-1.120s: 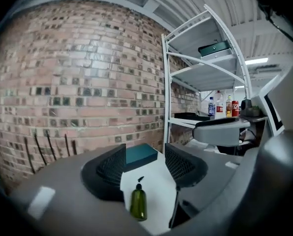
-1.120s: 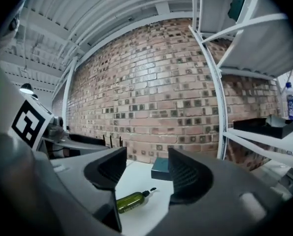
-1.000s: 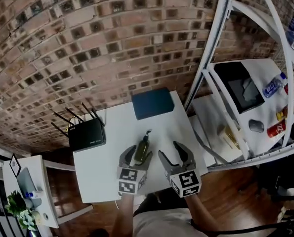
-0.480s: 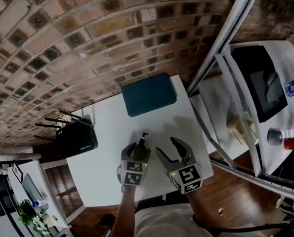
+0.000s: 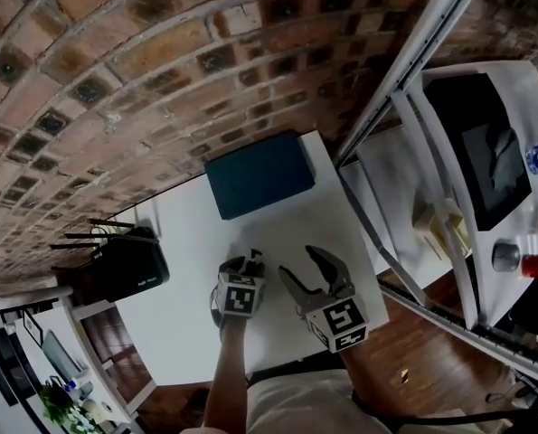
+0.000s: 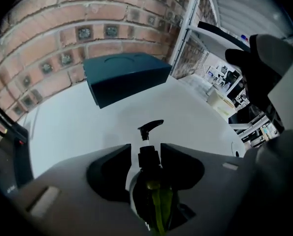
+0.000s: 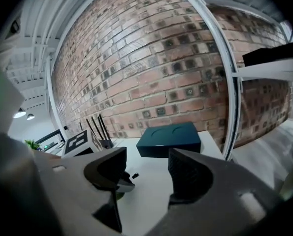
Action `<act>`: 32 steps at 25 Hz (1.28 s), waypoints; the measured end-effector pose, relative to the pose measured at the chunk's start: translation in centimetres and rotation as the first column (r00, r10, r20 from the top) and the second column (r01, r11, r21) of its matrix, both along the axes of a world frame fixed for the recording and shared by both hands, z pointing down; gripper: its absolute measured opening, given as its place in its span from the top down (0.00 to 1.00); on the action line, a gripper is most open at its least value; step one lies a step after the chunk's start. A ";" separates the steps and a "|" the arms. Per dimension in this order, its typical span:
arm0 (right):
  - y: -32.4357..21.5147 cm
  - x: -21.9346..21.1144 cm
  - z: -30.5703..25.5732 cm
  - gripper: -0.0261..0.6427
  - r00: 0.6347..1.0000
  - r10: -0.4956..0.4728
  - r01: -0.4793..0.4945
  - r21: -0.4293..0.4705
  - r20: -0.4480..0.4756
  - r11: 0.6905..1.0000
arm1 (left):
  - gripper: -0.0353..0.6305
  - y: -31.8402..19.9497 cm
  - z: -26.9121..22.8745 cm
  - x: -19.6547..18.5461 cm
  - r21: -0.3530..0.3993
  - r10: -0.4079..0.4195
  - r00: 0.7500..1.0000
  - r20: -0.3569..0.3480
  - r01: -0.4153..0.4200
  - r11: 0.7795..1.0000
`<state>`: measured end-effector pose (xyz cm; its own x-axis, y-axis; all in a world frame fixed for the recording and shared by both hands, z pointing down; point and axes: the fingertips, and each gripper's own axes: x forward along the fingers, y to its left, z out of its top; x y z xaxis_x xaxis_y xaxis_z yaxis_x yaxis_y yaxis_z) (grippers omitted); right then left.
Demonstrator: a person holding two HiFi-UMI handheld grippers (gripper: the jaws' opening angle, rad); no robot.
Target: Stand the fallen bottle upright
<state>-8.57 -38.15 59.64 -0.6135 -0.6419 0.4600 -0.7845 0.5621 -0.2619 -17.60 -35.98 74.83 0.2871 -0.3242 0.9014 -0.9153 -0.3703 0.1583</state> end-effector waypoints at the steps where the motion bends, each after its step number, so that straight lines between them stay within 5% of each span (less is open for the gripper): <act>1: -0.1 0.2 -0.1 0.58 1.000 0.004 -0.004 0.001 -0.003 1.000 | 0.65 0.0 0.2 0.0 -0.014 0.008 1.000 0.006 -0.008 1.000; 2: -0.2 0.4 0.0 0.59 1.000 0.007 -0.007 0.000 -0.012 1.000 | 0.71 0.2 0.4 0.0 -0.030 0.016 1.000 0.012 -0.016 0.999; 6: 0.3 1.4 0.7 0.58 0.999 0.021 -0.022 -0.024 -0.050 0.999 | 0.72 0.6 0.1 0.0 -0.055 0.021 1.000 -0.005 -0.021 0.998; 16: 1.9 -0.7 -1.7 0.59 0.999 -0.010 0.011 0.023 -0.053 1.000 | 0.73 2.4 -7.3 -2.5 0.147 -0.068 0.996 -0.059 0.076 0.986; 25: 5.9 -5.0 -5.0 0.59 0.992 -0.117 0.122 0.107 -0.052 0.987 | 0.73 7.7 -11.2 -4.5 0.409 -0.125 0.984 -0.127 0.167 0.897; 32: 11.2 -6.3 -7.4 0.59 0.988 -0.151 0.150 0.153 -0.004 0.977 | 0.73 12.0 -11.2 -4.6 0.537 -0.103 0.984 -0.148 0.168 0.826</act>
<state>-14.88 -26.92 52.26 -0.7115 -0.6041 0.3589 -0.6861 0.7075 -0.1693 -22.22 -24.01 63.68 0.2888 -0.7964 0.5314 -0.9516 -0.2996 0.0683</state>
